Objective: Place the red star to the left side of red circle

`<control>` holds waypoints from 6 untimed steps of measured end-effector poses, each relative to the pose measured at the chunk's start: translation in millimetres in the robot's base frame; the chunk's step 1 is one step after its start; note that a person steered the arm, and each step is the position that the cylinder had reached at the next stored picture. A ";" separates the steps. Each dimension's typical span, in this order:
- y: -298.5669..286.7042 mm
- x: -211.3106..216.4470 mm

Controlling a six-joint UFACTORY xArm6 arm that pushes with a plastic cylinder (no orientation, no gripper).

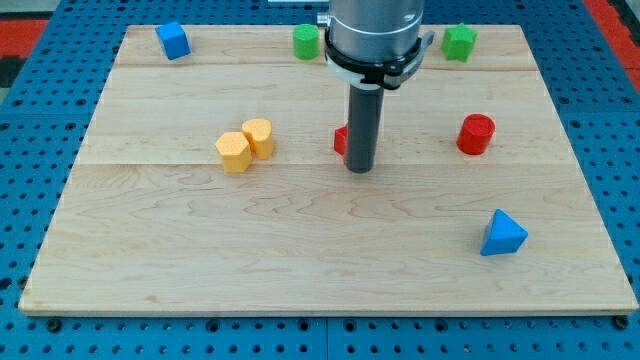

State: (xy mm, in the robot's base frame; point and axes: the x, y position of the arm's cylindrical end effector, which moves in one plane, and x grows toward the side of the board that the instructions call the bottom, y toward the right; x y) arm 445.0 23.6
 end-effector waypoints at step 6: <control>105.9 -119.1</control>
